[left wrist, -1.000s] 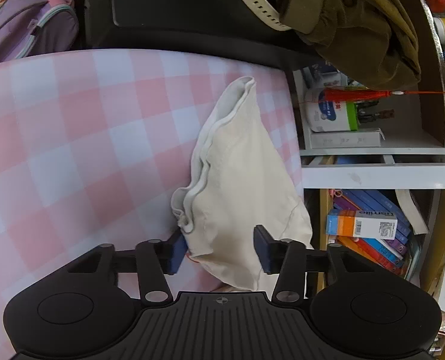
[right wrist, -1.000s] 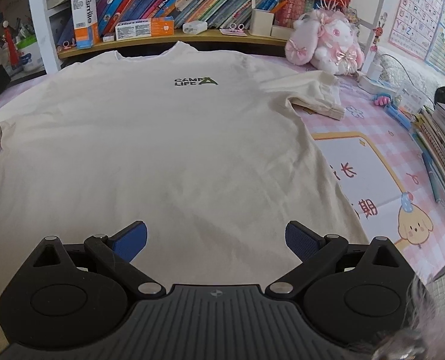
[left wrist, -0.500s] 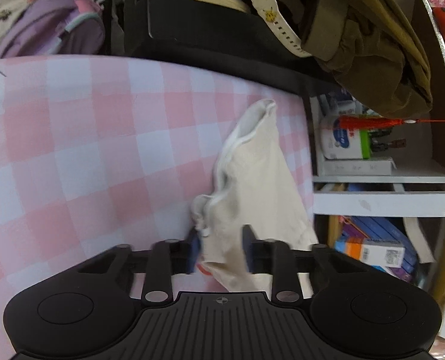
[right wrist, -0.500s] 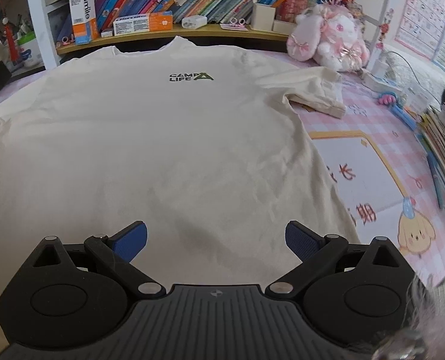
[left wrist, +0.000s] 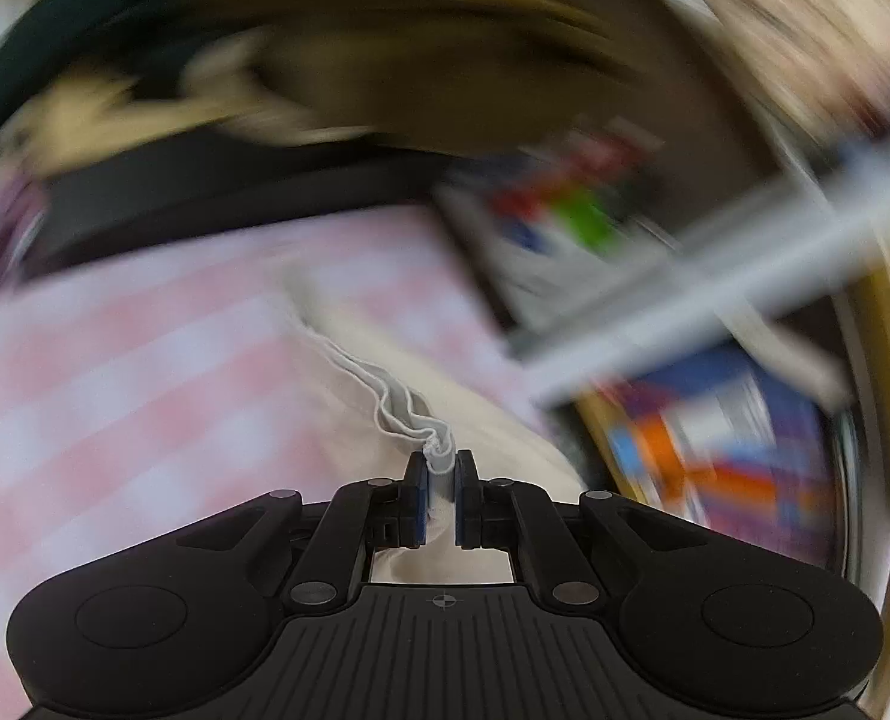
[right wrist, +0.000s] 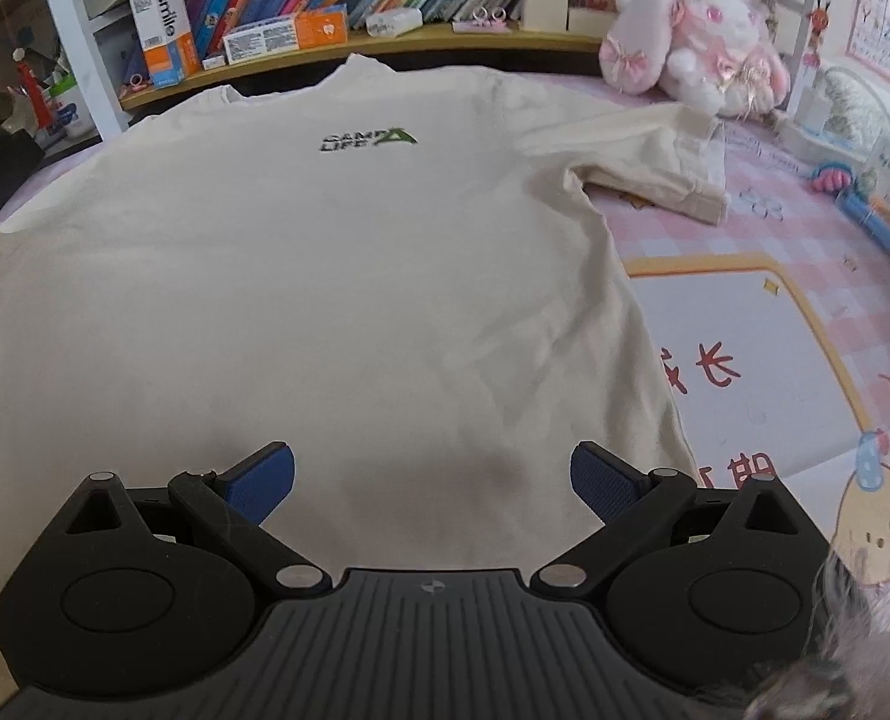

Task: Fold clothes

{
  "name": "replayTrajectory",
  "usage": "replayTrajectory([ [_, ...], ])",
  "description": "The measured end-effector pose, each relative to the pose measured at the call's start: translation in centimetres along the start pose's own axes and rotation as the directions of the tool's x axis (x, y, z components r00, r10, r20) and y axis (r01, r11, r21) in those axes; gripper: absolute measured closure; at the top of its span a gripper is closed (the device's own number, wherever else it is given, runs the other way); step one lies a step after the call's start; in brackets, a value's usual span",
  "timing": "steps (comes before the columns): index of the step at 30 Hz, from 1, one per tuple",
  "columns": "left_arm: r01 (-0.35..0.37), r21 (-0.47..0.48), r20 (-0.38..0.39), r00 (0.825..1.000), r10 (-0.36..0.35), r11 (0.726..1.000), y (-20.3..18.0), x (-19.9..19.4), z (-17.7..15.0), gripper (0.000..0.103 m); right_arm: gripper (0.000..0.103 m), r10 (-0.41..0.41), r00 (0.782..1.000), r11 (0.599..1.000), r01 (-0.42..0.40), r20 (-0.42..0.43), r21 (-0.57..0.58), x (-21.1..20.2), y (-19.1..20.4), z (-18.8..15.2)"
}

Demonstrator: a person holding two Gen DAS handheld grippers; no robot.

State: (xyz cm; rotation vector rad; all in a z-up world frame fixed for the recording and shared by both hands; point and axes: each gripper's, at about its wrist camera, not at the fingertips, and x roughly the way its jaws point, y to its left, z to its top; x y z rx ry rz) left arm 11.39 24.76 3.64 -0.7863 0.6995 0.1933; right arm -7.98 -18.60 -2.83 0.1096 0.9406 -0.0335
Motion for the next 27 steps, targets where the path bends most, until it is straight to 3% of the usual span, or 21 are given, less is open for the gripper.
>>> replayTrajectory([
  [1, 0.002, 0.123, -0.020, 1.000, 0.001, 0.992, -2.3, 0.2, -0.5, 0.096, 0.004, 0.009, 1.000, 1.000, -0.009, -0.002, 0.005, 0.2, -0.4, 0.1],
  [2, -0.021, 0.316, -0.048, 0.998, 0.039, 0.949, -4.6, 0.8, -2.4, 0.096, 0.004, 0.017, 1.000, 1.000, -0.017, -0.003, 0.009, 0.4, -0.8, 0.2],
  [3, -0.042, 0.511, -0.068, 0.994, 0.089, 0.858, -6.9, 1.5, -4.6, 0.095, 0.004, 0.025, 1.000, 1.000, -0.024, -0.004, 0.013, 0.5, -1.1, 0.3],
  [4, -0.052, 0.683, -0.077, 0.987, 0.143, 0.728, -9.3, 2.1, -6.8, 0.093, 0.004, 0.031, 1.000, 0.999, -0.031, -0.006, 0.015, 0.7, -1.4, 0.4],
  [5, -0.058, 0.814, -0.075, 0.976, 0.203, 0.578, -10.6, 2.9, -9.5, 0.088, 0.004, 0.037, 0.999, 0.999, -0.037, -0.008, 0.016, 0.8, -1.7, 0.5],
  [7, -0.040, 0.924, -0.075, 0.956, 0.282, 0.380, -11.1, 4.2, -13.6, 0.086, 0.004, 0.050, 0.999, 0.999, -0.050, -0.013, 0.018, 1.1, -2.1, 0.6],
  [9, -0.036, 0.936, -0.088, 0.940, 0.331, 0.350, -10.8, 5.0, -15.1, 0.086, 0.004, 0.060, 0.998, 0.998, -0.060, -0.019, 0.017, 1.4, -2.4, 0.7],
  [11, -0.026, 0.896, -0.135, 0.935, 0.327, 0.444, -10.1, 4.9, -14.6, 0.065, 0.003, 0.066, 0.998, 0.998, -0.066, -0.021, 0.009, 1.6, -2.6, 0.8],
  [14, -0.008, 0.782, -0.195, 0.946, 0.257, 0.623, -8.7, 3.6, -12.9, 0.028, 0.001, 0.072, 0.997, 0.997, -0.072, -0.018, -0.015, 1.8, -2.7, 0.9],
  [17, 0.001, 0.642, -0.227, 0.956, 0.189, 0.767, -6.9, 2.3, -11.2, 0.026, 0.000, 0.073, 0.997, 0.997, -0.074, -0.018, -0.032, 2.1, -2.7, 1.0],
  [20, 0.008, 0.464, -0.242, 0.963, 0.118, 0.886, -4.5, 1.3, -9.3, 0.026, 0.000, 0.070, 0.997, 0.996, -0.071, -0.018, -0.051, 2.4, -2.7, 1.1],
  [22, 0.008, 0.312, -0.237, 0.969, 0.069, 0.950, -2.0, 0.6, -7.9, 0.026, 0.000, 0.063, 0.998, 0.995, -0.064, -0.017, -0.071, 2.5, -2.5, 1.1],
  [24, -0.021, 0.150, -0.211, 0.976, 0.053, 0.988, 0.6, 0.1, -6.5, 0.026, 0.000, 0.048, 0.999, 0.994, -0.049, -0.018, -0.101, 2.6, -2.2, 1.0],
  [27, -0.086, -0.065, -0.161, 0.984, 0.075, 0.994, 4.0, 0.3, -4.5, 0.027, 0.000, 0.024, 0.999, 0.990, -0.027, -0.022, -0.135, 2.9, -1.7, 1.0],
])
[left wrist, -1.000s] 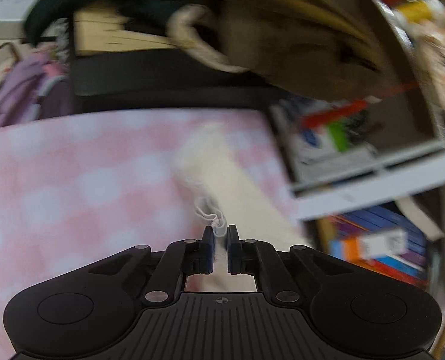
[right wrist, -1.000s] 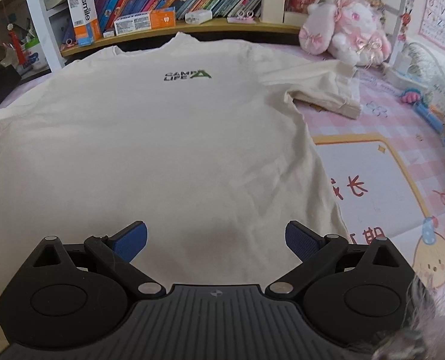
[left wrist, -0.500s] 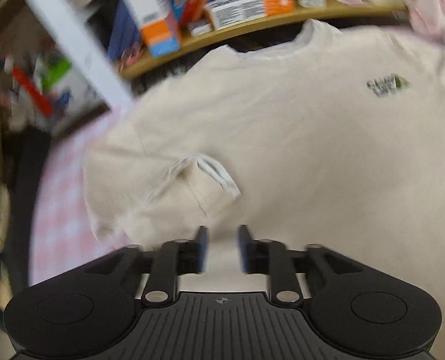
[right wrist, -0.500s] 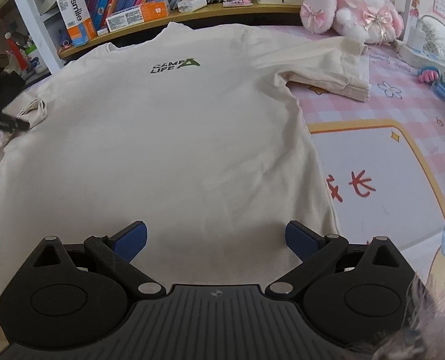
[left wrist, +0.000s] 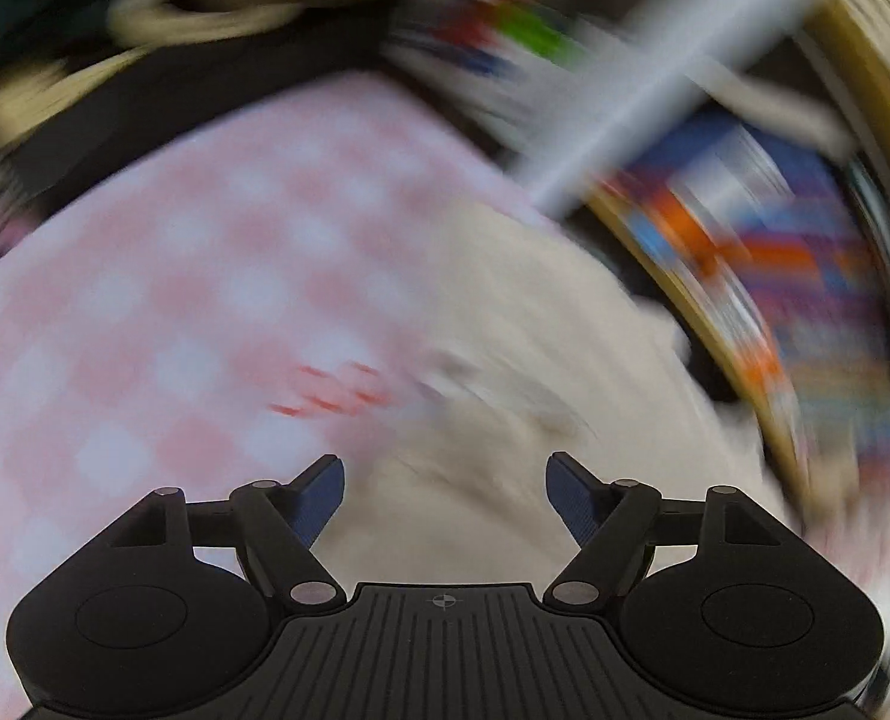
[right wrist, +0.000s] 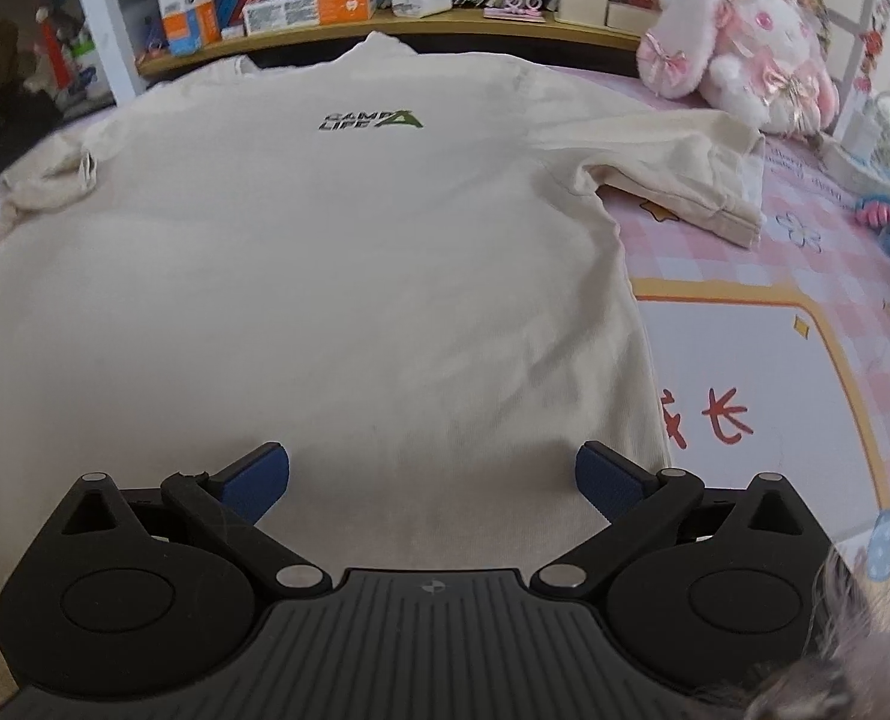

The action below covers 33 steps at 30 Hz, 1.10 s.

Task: Fold clothes

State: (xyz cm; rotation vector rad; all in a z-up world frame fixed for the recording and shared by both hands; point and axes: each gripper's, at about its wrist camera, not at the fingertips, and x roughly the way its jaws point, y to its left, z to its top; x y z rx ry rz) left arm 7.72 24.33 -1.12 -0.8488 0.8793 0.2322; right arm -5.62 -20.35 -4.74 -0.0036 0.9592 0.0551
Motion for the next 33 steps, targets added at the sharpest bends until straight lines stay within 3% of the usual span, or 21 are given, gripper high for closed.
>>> replayTrajectory([
  [2, 0.007, -0.101, 0.034, 0.999, -0.004, 0.995, 1.4, 0.5, 1.4, 0.028, 0.000, -0.006, 1.000, 1.000, 0.006, 0.000, 0.006, 0.1, 0.1, 0.1],
  [4, -0.023, -0.080, 0.060, 0.998, 0.028, 0.996, 1.0, 1.4, 2.7, 0.029, 0.000, -0.012, 1.000, 1.000, 0.012, -0.002, 0.011, 0.2, 0.1, 0.2],
  [8, -0.068, 0.136, 0.065, 0.996, 0.059, 0.988, -3.4, 2.9, 3.7, 0.029, 0.000, -0.023, 1.000, 1.000, 0.023, -0.009, 0.021, 0.3, 0.2, 0.3],
  [11, -0.136, 0.353, 0.084, 0.990, 0.113, 0.926, -6.7, 3.0, 2.6, 0.029, 0.000, -0.029, 0.999, 0.999, 0.029, -0.015, 0.029, 0.3, 0.3, 0.4],
  [13, -0.179, 0.365, 0.094, 0.983, 0.155, 0.914, -6.9, 3.2, 2.3, 0.032, 0.000, -0.032, 0.999, 0.999, 0.033, -0.013, 0.034, 0.3, 0.3, 0.3],
  [15, -0.200, 0.306, 0.056, 0.980, 0.192, 0.931, -6.1, 4.1, 3.0, 0.048, 0.000, -0.036, 0.999, 0.999, 0.036, -0.011, 0.039, 0.3, 0.4, 0.3],
  [17, -0.187, 0.237, 0.002, 0.981, 0.192, 0.953, -5.1, 4.9, 3.7, 0.075, 0.000, -0.041, 0.999, 0.998, 0.041, -0.007, 0.045, 0.3, 0.4, 0.3],
  [18, -0.167, 0.223, -0.023, 0.984, 0.177, 0.960, -5.2, 5.4, 4.1, 0.083, 0.000, -0.043, 0.999, 0.998, 0.043, -0.005, 0.048, 0.3, 0.4, 0.2],
  [19, -0.146, 0.212, -0.048, 0.986, 0.160, 0.966, -5.3, 5.8, 4.4, 0.099, 0.000, -0.046, 0.999, 0.998, 0.046, -0.003, 0.051, 0.3, 0.5, 0.2],
  [22, -0.056, 0.256, -0.034, 0.997, 0.067, 0.965, -8.4, 6.1, 5.4, 0.099, 0.000, -0.044, 0.999, 0.998, 0.043, 0.000, 0.050, 0.2, 0.4, 0.1],
  [25, 0.027, 0.377, 0.006, 0.999, -0.032, 0.926, -14.3, 7.0, 6.5, 0.094, 0.000, -0.041, 0.999, 0.998, 0.041, -0.005, 0.048, 0.1, 0.3, 0.0],
  [27, 0.138, 0.407, -0.076, 0.990, -0.117, 0.903, -17.0, 8.7, 7.2, 0.086, 0.000, -0.040, 0.999, 0.998, 0.041, -0.013, 0.047, 0.1, 0.3, 0.1],
  [29, 0.231, 0.384, -0.197, 0.966, -0.165, 0.894, -18.1, 9.9, 7.6, 0.058, 0.000, -0.039, 0.999, 0.998, 0.040, -0.020, 0.046, 0.1, 0.4, 0.2],
  [31, 0.210, 0.407, -0.155, 0.975, -0.159, 0.889, -17.8, 8.8, 7.4, 0.050, 0.000, -0.037, 0.999, 0.998, 0.038, -0.025, 0.045, 0.1, 0.4, 0.2],
  [33, 0.161, 0.476, -0.078, 0.987, -0.141, 0.864, -17.0, 7.2, 6.6, 0.043, 0.000, -0.033, 0.999, 0.999, 0.034, -0.019, 0.041, 0.0, 0.3, -0.1],
])
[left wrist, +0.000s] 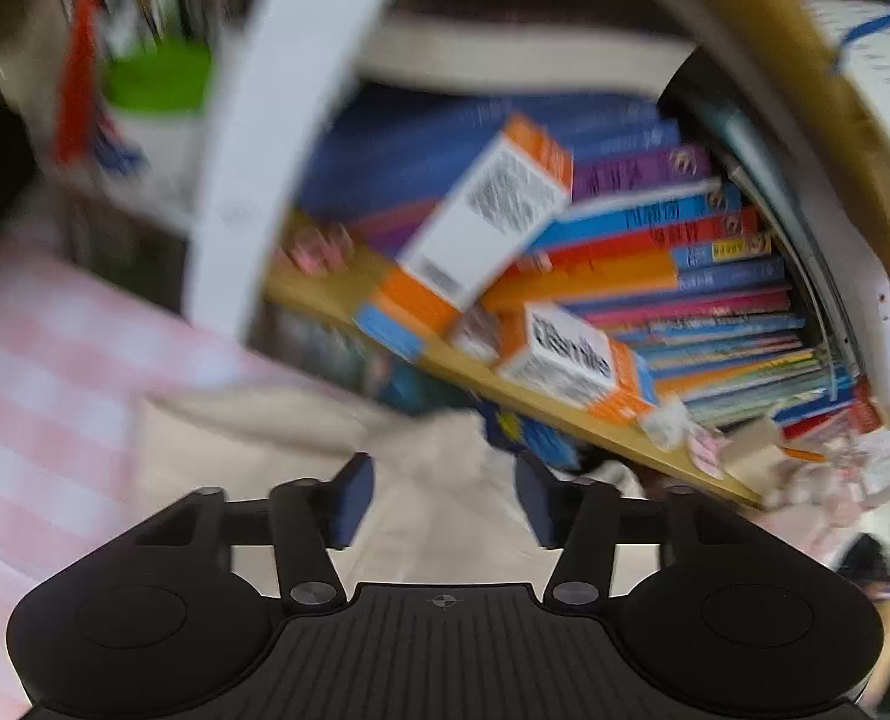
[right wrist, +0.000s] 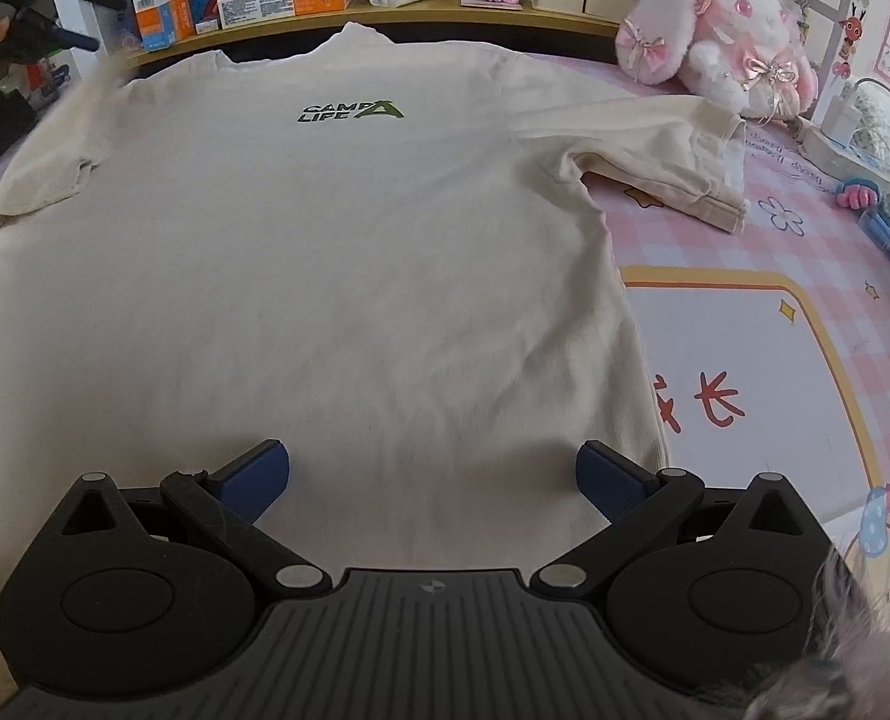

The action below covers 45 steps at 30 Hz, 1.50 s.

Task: Fold clothes

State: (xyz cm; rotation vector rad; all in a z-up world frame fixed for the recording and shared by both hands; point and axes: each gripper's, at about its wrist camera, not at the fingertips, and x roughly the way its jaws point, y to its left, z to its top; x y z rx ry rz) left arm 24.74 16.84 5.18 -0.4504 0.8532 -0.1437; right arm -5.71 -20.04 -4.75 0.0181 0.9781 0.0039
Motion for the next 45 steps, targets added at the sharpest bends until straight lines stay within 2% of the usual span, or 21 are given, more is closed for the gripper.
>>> replayTrajectory([
  [3, -0.099, 0.212, -0.012, 0.995, 0.104, 0.972, -1.5, -1.1, -4.0, 0.045, 0.000, 0.000, 1.000, 1.000, 0.000, 0.013, 0.000, 0.0, 0.0, -0.2],
  [6, -0.135, 0.414, -0.013, 0.988, 0.154, 0.900, -3.5, -1.4, -9.8, 0.047, 0.000, -0.005, 1.000, 1.000, 0.005, 0.020, 0.006, 0.0, 0.0, -0.2],
  [8, -0.167, 0.524, 0.020, 0.983, 0.183, 0.835, -5.0, -1.4, -13.7, 0.047, 0.000, -0.010, 1.000, 1.000, 0.010, 0.023, 0.012, 0.1, 0.1, 0.0],
  [12, -0.246, 0.641, 0.054, 0.960, 0.276, 0.727, -6.5, 0.5, -17.2, 0.053, 0.000, -0.011, 1.000, 1.000, 0.011, 0.019, 0.014, 0.1, 0.1, 0.0],
  [13, -0.280, 0.661, 0.074, 0.948, 0.311, 0.696, -6.6, 1.1, -17.6, 0.061, 0.000, -0.010, 1.000, 1.000, 0.010, 0.017, 0.013, 0.1, 0.1, 0.0],
  [15, -0.330, 0.660, 0.098, 0.928, 0.358, 0.675, -5.9, 1.8, -17.3, 0.074, 0.000, -0.008, 1.000, 1.000, 0.007, 0.015, 0.010, 0.0, 0.1, -0.1],
  [16, -0.325, 0.644, 0.096, 0.932, 0.349, 0.693, -5.5, 1.7, -16.9, 0.078, 0.000, -0.006, 1.000, 1.000, 0.006, 0.015, 0.009, -0.1, 0.2, -0.2],
  [18, -0.237, 0.540, 0.009, 0.961, 0.277, 0.807, -4.9, 0.5, -15.6, 0.089, 0.000, -0.003, 1.000, 1.000, 0.003, 0.014, 0.006, -0.2, 0.2, -0.4],
  [19, -0.189, 0.478, -0.034, 0.972, 0.233, 0.858, -4.5, -0.2, -14.8, 0.100, 0.000, -0.001, 1.000, 1.000, 0.001, 0.014, 0.006, -0.2, 0.2, -0.5],
  [21, -0.070, 0.369, -0.117, 0.986, 0.121, 0.927, -3.8, -1.5, -13.8, 0.100, 0.000, 0.001, 1.000, 1.000, -0.001, 0.014, 0.004, -0.4, 0.2, -0.8],
  [23, -0.025, 0.353, -0.167, 0.982, 0.089, 0.935, -3.3, -1.8, -13.2, 0.090, 0.000, -0.002, 1.000, 1.000, 0.002, 0.015, 0.008, -0.5, 0.3, -0.9],
  [24, -0.040, 0.348, -0.169, 0.980, 0.104, 0.937, -2.8, -1.8, -12.9, 0.086, 0.000, -0.003, 1.000, 1.000, 0.003, 0.016, 0.010, -0.5, 0.3, -0.9],
  [26, -0.078, 0.333, -0.167, 0.976, 0.140, 0.940, -1.7, -1.9, -12.1, 0.069, 0.000, -0.007, 1.000, 1.000, 0.006, 0.018, 0.014, -0.5, 0.3, -1.0],
  [29, -0.072, 0.232, -0.080, 0.992, 0.093, 0.970, 1.2, -3.6, -10.0, 0.052, 0.000, -0.011, 1.000, 1.000, 0.011, 0.015, 0.025, -0.6, 0.4, -1.1],
  [31, -0.110, 0.147, -0.021, 0.993, 0.114, 0.983, 3.5, -3.8, -8.2, 0.051, 0.000, -0.015, 1.000, 0.999, 0.015, 0.015, 0.028, -0.8, 0.4, -1.4],
  [32, -0.127, 0.104, 0.007, 0.992, 0.127, 0.986, 4.6, -3.9, -7.3, 0.052, 0.000, -0.018, 1.000, 0.999, 0.017, 0.015, 0.031, -0.9, 0.5, -1.5],
  [36, -0.176, -0.044, -0.019, 0.984, 0.175, 0.983, 8.1, -0.3, -4.3, 0.054, 0.000, -0.035, 0.999, 0.998, 0.034, 0.001, 0.055, -1.2, 0.6, -1.9],
  [41, -0.169, -0.075, -0.046, 0.985, 0.166, 0.983, 9.4, 3.5, -3.0, 0.058, 0.000, -0.062, 0.998, 0.993, 0.065, -0.026, 0.098, -1.6, 1.0, -2.2],
  [42, -0.159, -0.062, -0.038, 0.987, 0.157, 0.985, 9.3, 4.0, -2.8, 0.068, 0.000, -0.068, 0.997, 0.992, 0.071, -0.032, 0.106, -1.7, 1.1, -2.3],
  [43, -0.137, -0.043, -0.069, 0.989, 0.134, 0.990, 9.3, 4.7, -2.7, 0.103, 0.000, -0.073, 0.997, 0.991, 0.076, -0.038, 0.113, -1.7, 1.1, -2.4],
  [45, -0.155, 0.049, -0.047, 0.986, 0.157, 0.987, 8.7, 4.9, -2.3, 0.103, 0.000, -0.081, 0.996, 0.988, 0.086, -0.045, 0.128, -1.9, 1.3, -2.6],
])
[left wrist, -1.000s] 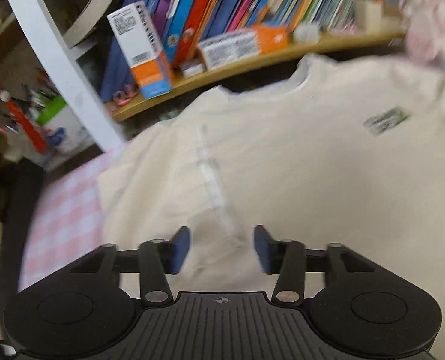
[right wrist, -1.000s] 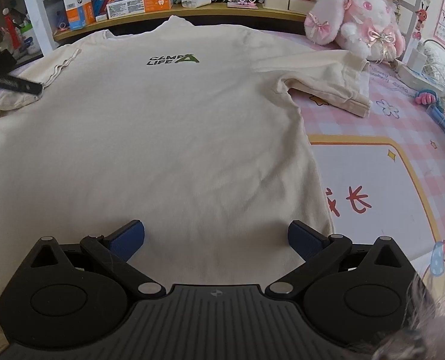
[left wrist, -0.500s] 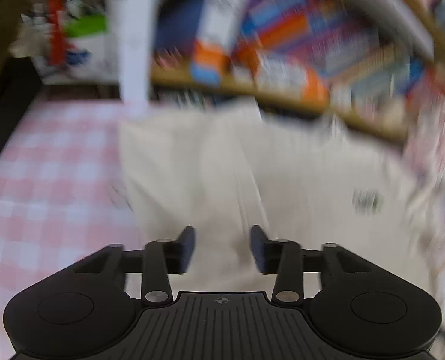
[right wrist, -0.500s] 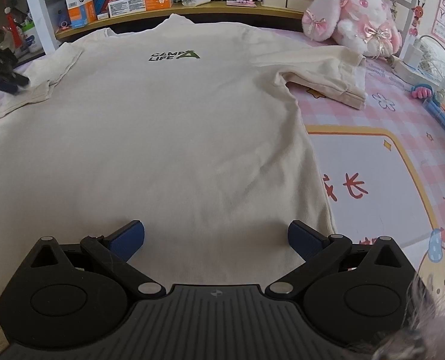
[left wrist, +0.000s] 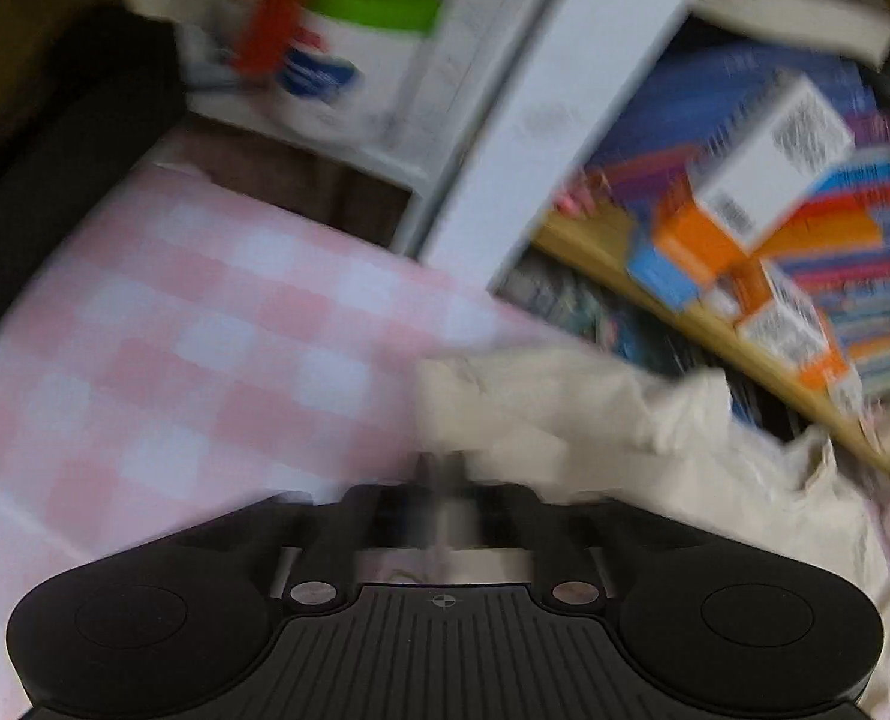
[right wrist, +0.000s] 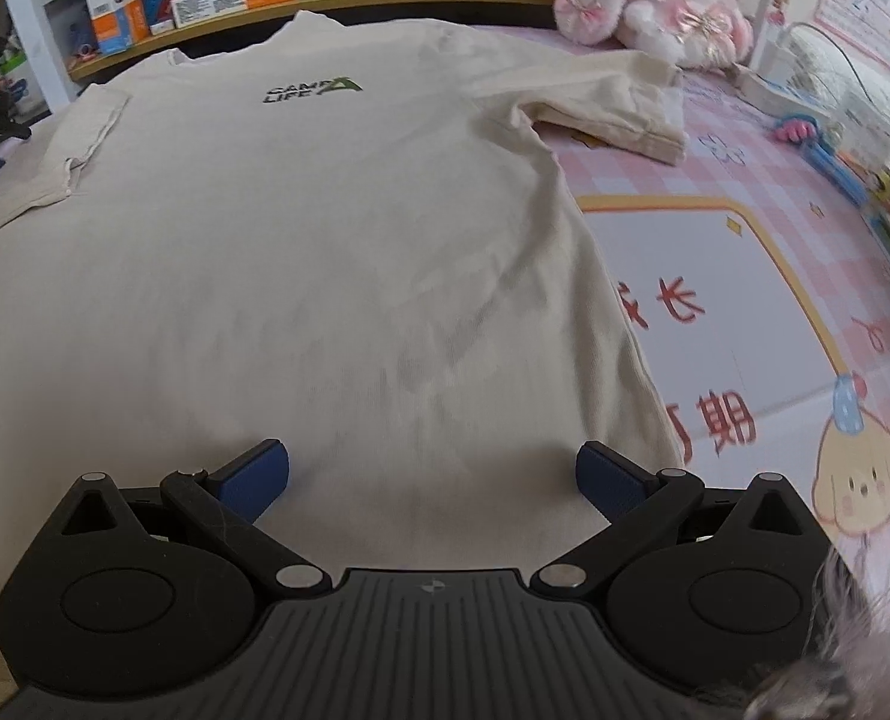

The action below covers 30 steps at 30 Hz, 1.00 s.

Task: Fold clothes

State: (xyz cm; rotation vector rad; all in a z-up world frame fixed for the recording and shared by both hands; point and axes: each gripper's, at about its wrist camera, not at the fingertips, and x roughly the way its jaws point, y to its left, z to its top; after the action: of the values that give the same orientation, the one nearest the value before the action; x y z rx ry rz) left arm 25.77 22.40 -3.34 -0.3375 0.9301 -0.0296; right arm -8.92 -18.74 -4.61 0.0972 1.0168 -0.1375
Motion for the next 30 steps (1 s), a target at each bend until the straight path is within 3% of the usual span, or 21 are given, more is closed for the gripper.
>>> replayTrajectory([
  [3, -0.035, 0.084, 0.068, 0.997, 0.029, 0.996, -0.6, 0.0, 1.4, 0.103, 0.000, -0.008, 1.000, 1.000, 0.008, -0.003, 0.013, -0.1, 0.1, -0.2],
  [7, -0.122, 0.213, 0.025, 0.993, 0.119, 0.969, -1.7, 1.8, 1.1, 0.101, 0.000, 0.000, 1.000, 1.000, 0.000, -0.004, -0.003, -0.1, 0.6, -0.2],
  [8, -0.138, 0.224, 0.035, 0.990, 0.134, 0.965, -1.8, 1.8, 0.8, 0.093, 0.000, 0.002, 1.000, 1.000, -0.002, -0.004, -0.007, -0.1, 0.6, -0.1],
  [11, -0.230, 0.205, 0.065, 0.973, 0.222, 0.951, -2.1, 0.9, 0.7, 0.090, 0.000, 0.007, 1.000, 1.000, -0.007, -0.003, -0.018, 0.0, 0.4, -0.1],
  [13, -0.259, 0.212, 0.166, 0.960, 0.226, 0.942, -3.2, -1.1, 0.4, 0.090, 0.000, 0.011, 1.000, 1.000, -0.011, -0.001, -0.023, 0.1, 0.3, 0.0],
  [15, -0.198, 0.290, 0.217, 0.967, 0.137, 0.936, -5.5, -2.6, -0.5, 0.090, 0.000, 0.017, 1.000, 0.999, -0.017, 0.003, -0.032, 0.2, 0.2, 0.1],
  [18, -0.117, 0.412, 0.157, 0.986, 0.056, 0.903, -9.9, -2.1, -2.6, 0.085, 0.000, 0.026, 1.000, 0.999, -0.026, 0.009, -0.045, 0.5, 0.2, 0.5],
  [20, -0.076, 0.473, 0.114, 0.993, 0.025, 0.878, -12.7, -1.1, -4.2, 0.067, 0.000, 0.032, 0.999, 0.998, -0.031, 0.016, -0.052, 0.7, 0.2, 0.8],
  [23, -0.119, 0.516, 0.113, 0.991, 0.070, 0.848, -15.6, 0.7, -6.3, 0.046, 0.000, 0.042, 0.999, 0.997, -0.040, 0.020, -0.065, 0.9, 0.2, 1.2],
  [27, -0.259, 0.565, 0.172, 0.966, 0.196, 0.783, -16.8, 3.0, -7.8, 0.050, 0.000, 0.067, 0.997, 0.993, -0.064, 0.026, -0.096, 0.8, -0.2, 1.0],
  [28, -0.263, 0.564, 0.176, 0.964, 0.197, 0.783, -16.6, 3.2, -8.0, 0.066, 0.000, 0.073, 0.997, 0.992, -0.070, 0.027, -0.104, 0.7, -0.3, 0.9],
  [29, -0.219, 0.541, 0.156, 0.975, 0.159, 0.812, -16.1, 3.0, -8.0, 0.092, 0.000, 0.078, 0.997, 0.991, -0.075, 0.029, -0.111, 0.7, -0.4, 0.8],
  [30, -0.168, 0.486, 0.136, 0.984, 0.115, 0.858, -15.2, 2.5, -7.7, 0.093, 0.000, 0.082, 0.996, 0.990, -0.078, 0.031, -0.116, 0.7, -0.5, 0.7],
])
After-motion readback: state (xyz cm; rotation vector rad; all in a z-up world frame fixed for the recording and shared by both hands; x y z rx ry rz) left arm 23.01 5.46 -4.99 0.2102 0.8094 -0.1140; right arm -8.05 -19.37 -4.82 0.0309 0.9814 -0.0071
